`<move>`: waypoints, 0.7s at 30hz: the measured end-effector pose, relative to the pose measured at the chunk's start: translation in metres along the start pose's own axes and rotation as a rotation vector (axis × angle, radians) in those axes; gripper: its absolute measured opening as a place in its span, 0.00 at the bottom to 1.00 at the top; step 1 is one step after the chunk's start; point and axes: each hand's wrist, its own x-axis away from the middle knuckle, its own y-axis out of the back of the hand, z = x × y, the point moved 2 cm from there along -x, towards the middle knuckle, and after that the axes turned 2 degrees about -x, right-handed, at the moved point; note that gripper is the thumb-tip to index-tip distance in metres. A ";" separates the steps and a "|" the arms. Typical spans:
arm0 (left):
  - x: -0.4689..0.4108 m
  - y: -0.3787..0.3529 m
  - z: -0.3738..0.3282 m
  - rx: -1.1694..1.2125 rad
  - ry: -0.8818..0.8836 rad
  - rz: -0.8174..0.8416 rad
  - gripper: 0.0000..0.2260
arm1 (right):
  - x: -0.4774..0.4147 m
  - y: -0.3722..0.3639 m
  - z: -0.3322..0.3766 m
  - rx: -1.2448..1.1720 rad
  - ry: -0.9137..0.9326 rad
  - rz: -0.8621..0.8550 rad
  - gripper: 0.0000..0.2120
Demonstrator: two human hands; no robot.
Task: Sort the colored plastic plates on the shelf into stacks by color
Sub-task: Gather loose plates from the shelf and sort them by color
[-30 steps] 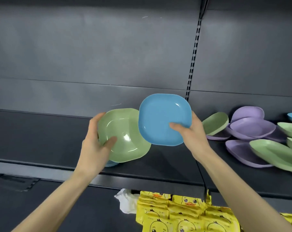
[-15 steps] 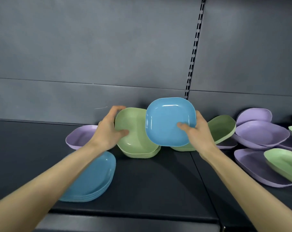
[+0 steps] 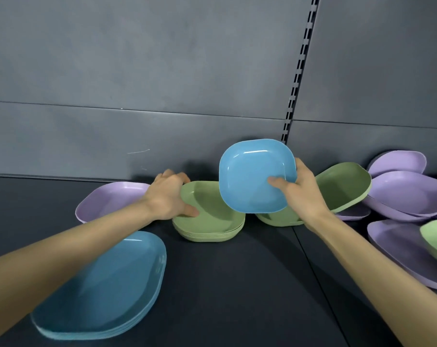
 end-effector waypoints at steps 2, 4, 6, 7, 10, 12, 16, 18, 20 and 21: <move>0.001 0.000 -0.001 -0.064 -0.005 0.045 0.32 | -0.001 -0.003 0.000 0.009 0.000 -0.002 0.16; 0.003 0.001 -0.002 -0.102 -0.028 0.084 0.37 | -0.001 -0.005 0.001 0.012 0.008 0.004 0.16; 0.009 0.008 -0.001 0.016 -0.068 0.081 0.39 | -0.001 -0.007 0.003 -0.003 0.017 0.008 0.16; 0.013 0.013 -0.002 0.164 -0.086 0.074 0.38 | 0.000 -0.009 0.005 -0.009 0.020 0.013 0.16; 0.028 0.028 -0.008 0.642 -0.100 0.069 0.39 | 0.005 -0.022 0.012 -0.011 0.023 0.049 0.15; 0.036 0.032 -0.011 0.747 -0.116 0.037 0.39 | 0.010 -0.036 0.018 -0.024 0.015 0.085 0.15; 0.053 0.046 0.001 0.614 -0.195 -0.233 0.31 | 0.028 -0.071 0.032 -0.043 0.004 0.201 0.15; 0.066 0.057 0.017 0.531 -0.184 -0.268 0.28 | 0.040 -0.085 0.038 0.028 0.024 0.238 0.17; 0.080 0.066 0.034 0.514 -0.187 -0.224 0.27 | 0.050 -0.098 0.044 0.116 0.041 0.260 0.19; 0.087 0.069 0.042 0.516 -0.181 -0.191 0.27 | 0.056 -0.104 0.047 0.147 0.036 0.272 0.20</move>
